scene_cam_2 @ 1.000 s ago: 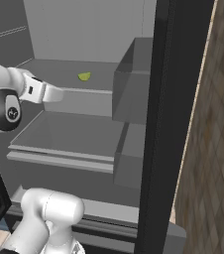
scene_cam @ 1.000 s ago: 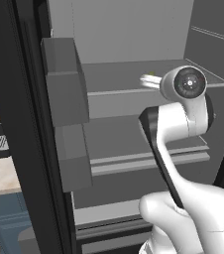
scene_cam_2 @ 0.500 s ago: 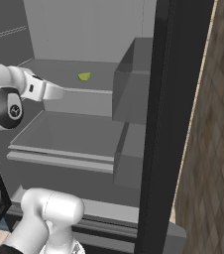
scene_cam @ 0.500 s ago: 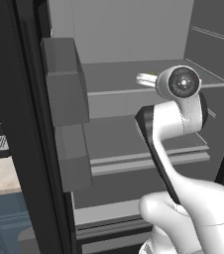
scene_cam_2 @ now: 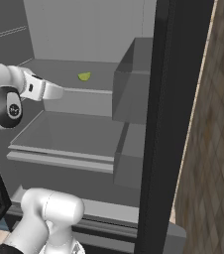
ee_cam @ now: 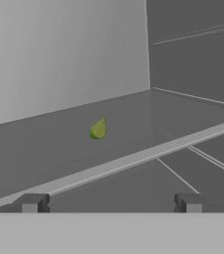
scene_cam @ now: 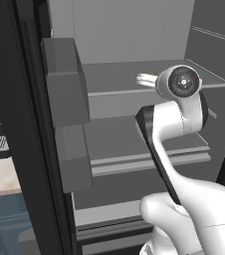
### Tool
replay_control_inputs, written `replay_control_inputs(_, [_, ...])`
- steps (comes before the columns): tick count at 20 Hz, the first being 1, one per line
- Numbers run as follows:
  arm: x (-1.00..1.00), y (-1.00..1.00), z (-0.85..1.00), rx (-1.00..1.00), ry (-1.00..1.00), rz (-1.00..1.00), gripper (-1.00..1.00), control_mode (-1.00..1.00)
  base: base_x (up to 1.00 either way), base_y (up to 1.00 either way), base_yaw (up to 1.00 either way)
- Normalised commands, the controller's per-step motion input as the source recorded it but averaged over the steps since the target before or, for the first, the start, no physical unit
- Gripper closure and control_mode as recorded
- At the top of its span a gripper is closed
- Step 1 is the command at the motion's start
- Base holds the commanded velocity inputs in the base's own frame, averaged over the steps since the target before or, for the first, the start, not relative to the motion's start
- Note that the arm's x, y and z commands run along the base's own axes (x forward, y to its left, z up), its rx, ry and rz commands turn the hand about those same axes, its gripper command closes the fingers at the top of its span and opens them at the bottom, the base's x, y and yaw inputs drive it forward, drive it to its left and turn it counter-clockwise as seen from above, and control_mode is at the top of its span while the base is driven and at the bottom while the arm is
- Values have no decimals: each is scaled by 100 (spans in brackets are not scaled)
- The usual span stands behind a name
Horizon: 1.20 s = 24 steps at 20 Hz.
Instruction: There is a bowl on the dining counter. Grab a lemon wedge from the fridge and place it in the bowl. Then get the liquor bottle and glass cup from the cabinet and place them next to the bowl.
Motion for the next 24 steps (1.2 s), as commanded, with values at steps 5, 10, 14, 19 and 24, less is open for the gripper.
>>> replay_control_inputs(5, [0, 0, 0, 0, 0, -1, -100, -100, 0, 0, 0])
replay_control_inputs(10, [3, 0, 0, 0, 0, -3, -100, -100, 0, 0, 0])
replay_control_inputs(14, [18, 1, 0, 0, 1, -8, -100, -100, 0, 0, 0])
replay_control_inputs(19, [31, 13, 0, 0, 3, -12, -100, -100, 0, 0, 0])
replay_control_inputs(24, [32, 1, 0, 0, 5, -8, -100, -100, 0, 0, 0])
